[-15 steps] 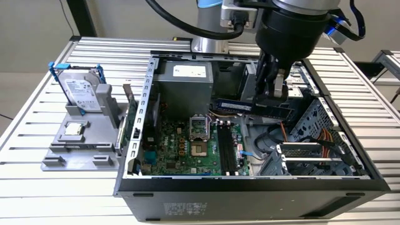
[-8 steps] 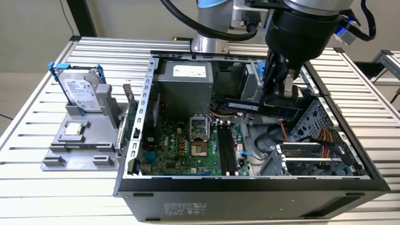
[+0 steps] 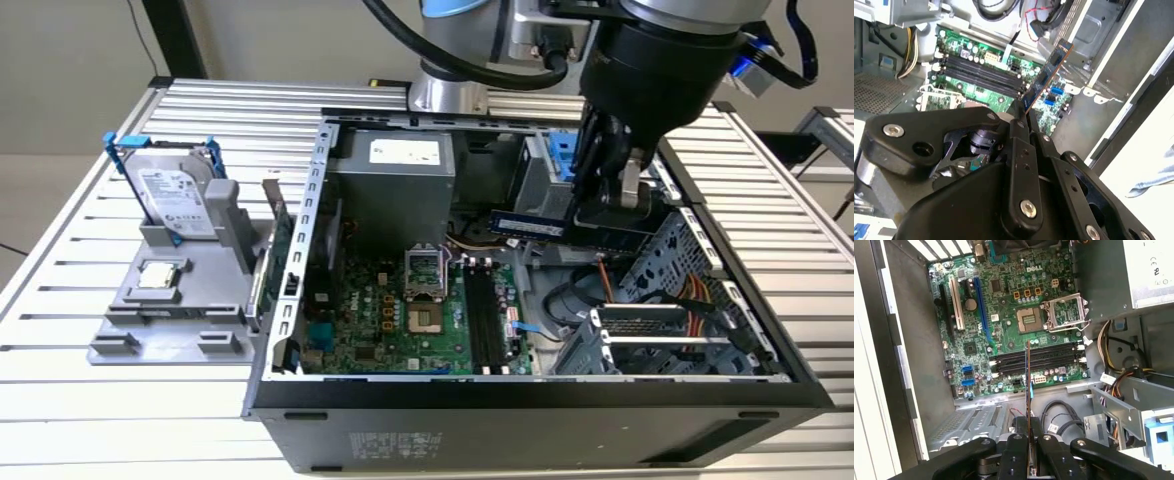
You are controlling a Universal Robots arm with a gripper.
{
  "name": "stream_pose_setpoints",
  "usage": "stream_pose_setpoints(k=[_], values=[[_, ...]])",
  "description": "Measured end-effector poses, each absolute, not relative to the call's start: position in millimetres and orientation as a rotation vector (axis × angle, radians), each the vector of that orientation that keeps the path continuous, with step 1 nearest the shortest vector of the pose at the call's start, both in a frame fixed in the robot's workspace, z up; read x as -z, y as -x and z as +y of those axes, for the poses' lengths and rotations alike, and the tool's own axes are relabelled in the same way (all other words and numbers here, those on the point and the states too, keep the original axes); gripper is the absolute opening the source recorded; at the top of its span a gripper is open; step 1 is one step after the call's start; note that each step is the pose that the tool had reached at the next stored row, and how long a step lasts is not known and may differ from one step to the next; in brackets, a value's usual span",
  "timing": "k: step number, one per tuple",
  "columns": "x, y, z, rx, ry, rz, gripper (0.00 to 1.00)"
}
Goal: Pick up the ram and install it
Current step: 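Pick up the ram and move it above insertion slot, then insert the ram into the slot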
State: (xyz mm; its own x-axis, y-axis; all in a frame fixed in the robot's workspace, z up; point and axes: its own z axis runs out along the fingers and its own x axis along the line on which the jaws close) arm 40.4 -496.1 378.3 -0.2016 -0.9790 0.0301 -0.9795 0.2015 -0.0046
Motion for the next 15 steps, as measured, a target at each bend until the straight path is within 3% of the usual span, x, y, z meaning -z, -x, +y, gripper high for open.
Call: stream_pose_setpoints(k=[15], values=[[-378.2,-40.4,-478.9,-0.035,-1.972,-2.419,0.00]])
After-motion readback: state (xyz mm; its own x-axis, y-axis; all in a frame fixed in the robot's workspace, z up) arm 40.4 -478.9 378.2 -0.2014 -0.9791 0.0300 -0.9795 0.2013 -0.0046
